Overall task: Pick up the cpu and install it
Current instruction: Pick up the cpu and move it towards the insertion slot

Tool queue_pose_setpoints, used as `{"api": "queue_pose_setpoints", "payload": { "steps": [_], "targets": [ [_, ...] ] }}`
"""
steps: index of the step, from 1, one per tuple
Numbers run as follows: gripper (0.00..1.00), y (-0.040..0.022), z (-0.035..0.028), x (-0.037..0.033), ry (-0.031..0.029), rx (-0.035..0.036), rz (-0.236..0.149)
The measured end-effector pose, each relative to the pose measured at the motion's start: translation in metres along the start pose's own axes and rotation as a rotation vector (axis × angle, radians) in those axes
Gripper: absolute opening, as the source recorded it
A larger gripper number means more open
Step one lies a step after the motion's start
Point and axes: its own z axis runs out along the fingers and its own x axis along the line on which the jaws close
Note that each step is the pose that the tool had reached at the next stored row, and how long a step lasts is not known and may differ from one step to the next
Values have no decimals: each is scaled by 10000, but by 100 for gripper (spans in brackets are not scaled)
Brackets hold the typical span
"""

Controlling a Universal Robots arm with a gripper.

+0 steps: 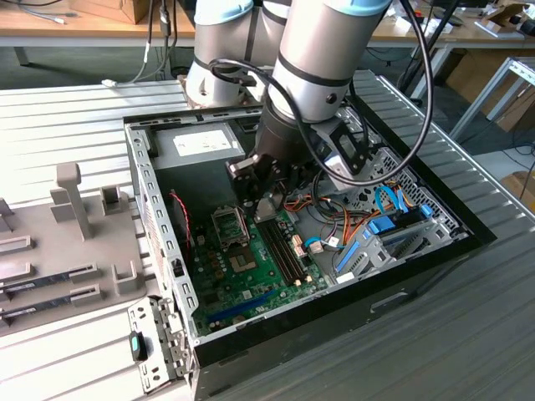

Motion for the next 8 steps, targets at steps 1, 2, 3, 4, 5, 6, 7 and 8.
{"api": "queue_pose_setpoints", "payload": {
  "steps": [1, 2, 3, 4, 5, 6, 7, 8],
  "targets": [
    [47, 0, 2, 2, 0, 0, 0],
    [47, 0, 4, 4, 0, 0, 1],
    [47, 0, 6, 6, 0, 0, 0],
    [47, 0, 8, 7, 0, 0, 1],
    [47, 0, 9, 8, 0, 0, 0],
    [47, 0, 10, 9, 0, 0, 1],
    [47, 0, 11, 10, 0, 0, 0],
    [47, 0, 12, 11, 0, 0, 1]
  ]
}}
